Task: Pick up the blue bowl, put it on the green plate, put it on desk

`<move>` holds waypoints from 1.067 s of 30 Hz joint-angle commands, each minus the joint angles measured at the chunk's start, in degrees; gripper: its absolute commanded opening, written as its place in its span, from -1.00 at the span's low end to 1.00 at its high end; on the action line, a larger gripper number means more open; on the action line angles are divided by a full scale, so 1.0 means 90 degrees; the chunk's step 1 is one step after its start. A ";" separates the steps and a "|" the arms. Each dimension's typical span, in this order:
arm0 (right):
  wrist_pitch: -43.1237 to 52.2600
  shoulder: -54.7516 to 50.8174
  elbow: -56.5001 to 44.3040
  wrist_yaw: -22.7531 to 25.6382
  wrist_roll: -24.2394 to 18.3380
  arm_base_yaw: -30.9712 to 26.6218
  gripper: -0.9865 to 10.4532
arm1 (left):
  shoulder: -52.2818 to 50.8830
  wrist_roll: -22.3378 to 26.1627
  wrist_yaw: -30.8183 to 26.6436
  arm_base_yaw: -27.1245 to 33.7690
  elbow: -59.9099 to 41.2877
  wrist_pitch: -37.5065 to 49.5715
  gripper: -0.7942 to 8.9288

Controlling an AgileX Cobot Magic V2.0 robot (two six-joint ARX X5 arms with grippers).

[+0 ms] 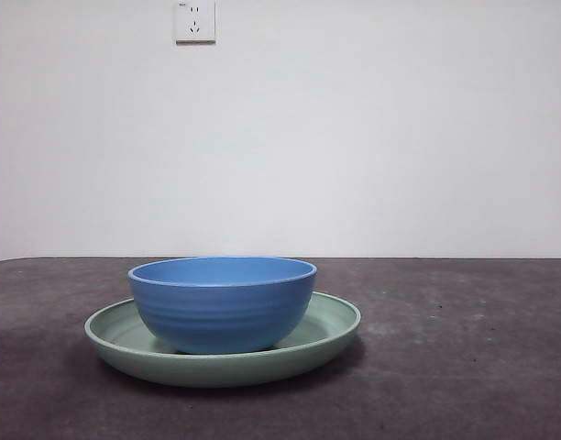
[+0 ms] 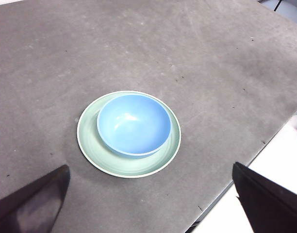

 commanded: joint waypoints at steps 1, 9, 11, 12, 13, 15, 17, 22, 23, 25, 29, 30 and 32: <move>0.0148 0.0015 0.0058 -0.0002 0.0051 0.0051 -0.65 | 0.0022 0.0000 -0.0002 -0.0032 0.0090 0.0015 -0.22; 0.0151 0.0015 0.0061 0.0024 0.0049 0.0049 -0.78 | 0.0022 -0.0015 -0.0005 -0.0029 0.0090 -0.0051 -0.77; 0.0151 0.0015 0.0061 0.0024 0.0049 0.0049 -0.78 | 0.0022 -0.0015 -0.0005 -0.0029 0.0090 -0.0051 -0.77; 0.0151 0.0015 0.0061 0.0024 0.0049 0.0049 -0.78 | 0.0022 -0.0015 -0.0002 -0.0029 0.0090 -0.0051 -0.77; 0.0151 0.0015 0.0061 0.0024 0.0049 0.0049 -0.78 | 0.0022 -0.0015 -0.0002 -0.0029 0.0090 -0.0051 -0.77; 0.0151 0.0015 0.0061 0.0024 0.0049 0.0049 -0.78 | 0.0022 -0.0015 -0.0002 -0.0029 0.0090 -0.0051 -0.77; 0.0151 0.0015 0.0061 0.0024 0.0049 0.0049 -0.78 | 0.0022 -0.0015 -0.0002 -0.0029 0.0090 -0.0051 -0.77; 0.0151 0.0015 0.0061 0.0024 0.0049 0.0049 -0.78 | -0.0063 -0.0015 -0.0002 0.0049 0.0000 0.0044 -0.77; 0.0151 0.0015 0.0063 0.0024 0.0049 0.0049 -0.78 | -0.0066 -0.0015 -0.0002 0.0138 0.0000 0.0049 -0.77; 0.0151 0.0015 0.0063 0.0024 0.0049 0.0049 -0.78 | -0.0109 -0.0017 0.0032 0.0362 -0.0019 0.0068 -0.77; 0.0151 0.0015 0.0063 0.0024 0.0049 0.0049 -0.78 | -0.0233 0.0163 0.0015 0.1168 -0.0367 0.0454 -0.77; 0.0151 0.0015 0.0063 0.0024 0.0049 0.0049 -0.78 | -0.0316 0.0335 0.0017 0.1443 -0.0585 0.0816 -0.77; 0.0151 0.0015 0.0063 0.0024 0.0049 0.0049 -0.78 | -0.0537 0.0389 0.0017 0.1965 -0.1137 0.1634 -0.77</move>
